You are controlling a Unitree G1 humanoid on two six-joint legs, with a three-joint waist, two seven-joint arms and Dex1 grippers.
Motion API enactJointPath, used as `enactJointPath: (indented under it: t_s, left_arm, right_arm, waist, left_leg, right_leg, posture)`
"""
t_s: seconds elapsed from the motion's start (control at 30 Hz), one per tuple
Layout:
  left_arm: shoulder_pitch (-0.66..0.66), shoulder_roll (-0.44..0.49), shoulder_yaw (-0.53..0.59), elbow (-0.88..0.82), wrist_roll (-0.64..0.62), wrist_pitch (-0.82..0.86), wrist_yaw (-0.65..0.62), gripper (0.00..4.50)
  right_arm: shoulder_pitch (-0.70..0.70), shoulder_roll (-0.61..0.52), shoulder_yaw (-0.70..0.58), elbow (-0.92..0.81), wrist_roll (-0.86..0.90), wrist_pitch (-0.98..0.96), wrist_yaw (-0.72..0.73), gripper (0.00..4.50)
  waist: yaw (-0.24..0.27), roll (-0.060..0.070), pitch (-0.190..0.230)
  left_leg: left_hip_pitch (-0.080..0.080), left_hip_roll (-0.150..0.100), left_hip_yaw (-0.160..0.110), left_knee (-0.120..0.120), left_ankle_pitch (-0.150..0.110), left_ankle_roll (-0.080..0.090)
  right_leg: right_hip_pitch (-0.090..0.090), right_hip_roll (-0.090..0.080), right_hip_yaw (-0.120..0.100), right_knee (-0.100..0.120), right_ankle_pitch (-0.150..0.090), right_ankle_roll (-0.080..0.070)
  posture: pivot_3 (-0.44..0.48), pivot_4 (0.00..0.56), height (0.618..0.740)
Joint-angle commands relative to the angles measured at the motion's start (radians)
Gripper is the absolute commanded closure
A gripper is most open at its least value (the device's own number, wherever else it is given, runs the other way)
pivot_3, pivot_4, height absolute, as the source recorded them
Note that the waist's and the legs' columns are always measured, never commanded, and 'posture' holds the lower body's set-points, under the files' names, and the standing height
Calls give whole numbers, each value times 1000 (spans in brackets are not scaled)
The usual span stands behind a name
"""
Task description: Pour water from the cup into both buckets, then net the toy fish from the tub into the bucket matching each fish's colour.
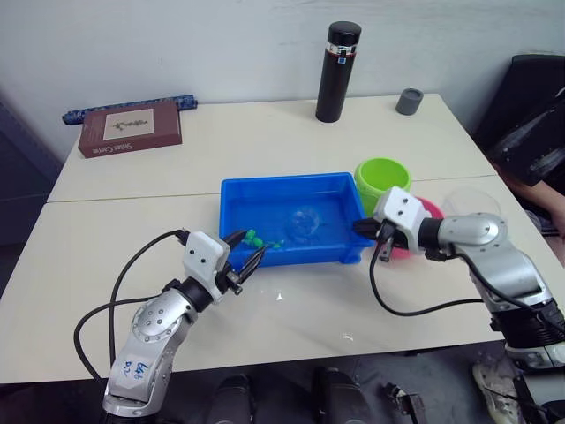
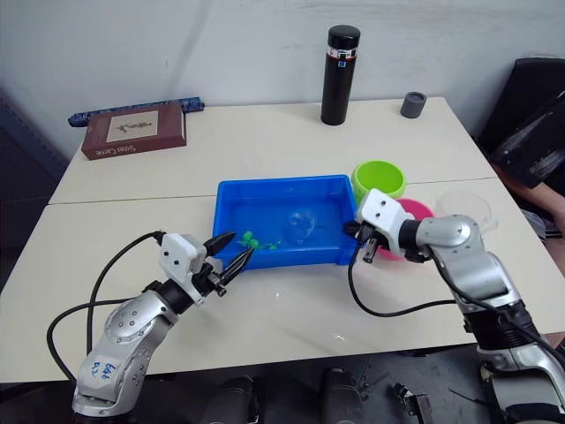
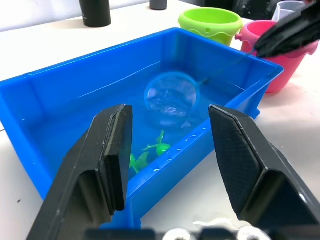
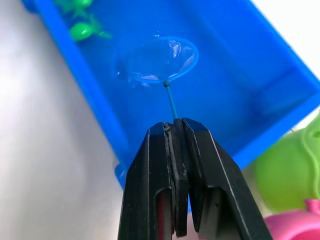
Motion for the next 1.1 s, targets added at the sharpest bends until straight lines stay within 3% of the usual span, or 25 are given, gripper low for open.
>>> enactJointPath:
  t_s: [0.03,1.1]
  left_arm:
    - [6,0,-1,-27,1,-21,4,1825]
    - [24,-16,-16,-40,7,-29,33,1825]
  right_arm:
    - [-5,14,1,-45,-17,-36,-4,4500]
    - [-25,83,65,-42,-8,-26,84,4500]
  waist:
    - [0,0,0]
    - [1,0,0]
  left_leg:
    - [0,0,0,0,0,0]
    - [0,0,0,0,0,0]
  right_leg:
    - [0,0,0,0,0,0]
    - [0,0,0,0,0,0]
  posture:
    - [0,150,740]
    - [0,150,740]
